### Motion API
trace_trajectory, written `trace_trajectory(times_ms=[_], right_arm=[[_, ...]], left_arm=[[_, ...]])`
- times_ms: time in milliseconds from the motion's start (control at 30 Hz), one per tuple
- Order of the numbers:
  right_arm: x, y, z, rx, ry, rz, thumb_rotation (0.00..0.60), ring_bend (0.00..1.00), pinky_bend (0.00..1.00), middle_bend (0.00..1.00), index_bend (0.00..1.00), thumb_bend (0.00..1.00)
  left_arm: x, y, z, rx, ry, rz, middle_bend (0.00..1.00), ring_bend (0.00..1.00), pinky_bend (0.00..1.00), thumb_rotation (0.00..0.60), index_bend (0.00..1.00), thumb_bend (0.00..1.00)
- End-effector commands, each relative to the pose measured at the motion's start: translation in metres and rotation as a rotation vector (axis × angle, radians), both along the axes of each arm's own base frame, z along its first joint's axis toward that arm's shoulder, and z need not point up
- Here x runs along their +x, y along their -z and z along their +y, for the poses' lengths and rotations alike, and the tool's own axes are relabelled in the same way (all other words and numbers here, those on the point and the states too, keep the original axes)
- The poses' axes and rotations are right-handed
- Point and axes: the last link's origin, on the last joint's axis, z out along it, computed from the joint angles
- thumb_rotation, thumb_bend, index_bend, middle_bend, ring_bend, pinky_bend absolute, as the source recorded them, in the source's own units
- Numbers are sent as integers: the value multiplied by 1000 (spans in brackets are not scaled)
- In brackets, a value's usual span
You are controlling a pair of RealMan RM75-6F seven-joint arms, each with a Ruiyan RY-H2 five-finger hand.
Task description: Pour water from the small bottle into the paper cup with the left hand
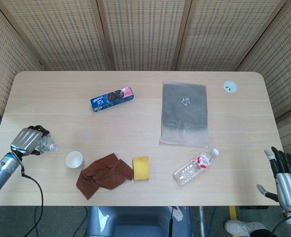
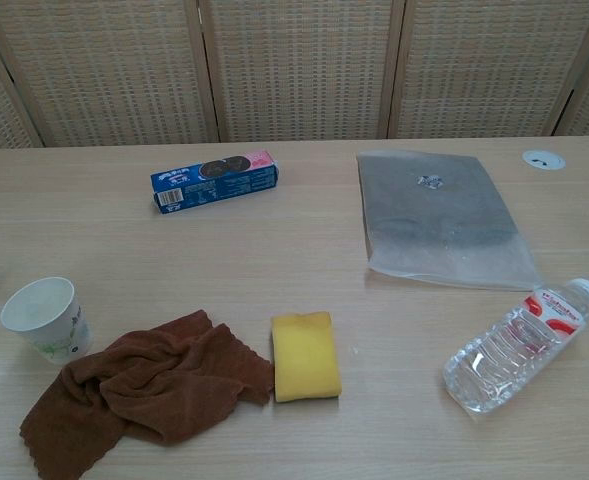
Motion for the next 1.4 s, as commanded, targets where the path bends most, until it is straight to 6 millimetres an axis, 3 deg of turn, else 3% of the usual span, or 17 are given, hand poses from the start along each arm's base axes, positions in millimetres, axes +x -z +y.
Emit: trace_trajectory(times_ms=[33,300,600,1400], right_arm=[[0,0,0,0,-1,-1,600,0,0,0,15,0],[0,-1,1,-4,-3,-1,600,0,0,0,15,0],[-1,-2,0,-9,2,-1,600,0,0,0,15,0],[0,-3,1,-11,0,-3,600,0,0,0,15,0]], left_arm=[[1,9,-3,-10,9,11,421,243,296,600,562,441],[6,21,-3,-38,61,59,424,243,296,600,562,442],[16,19,3,-55,122,163,424,243,295,600,562,440],[16,25,7,-21,231,352,426,243,294,600,563,445]])
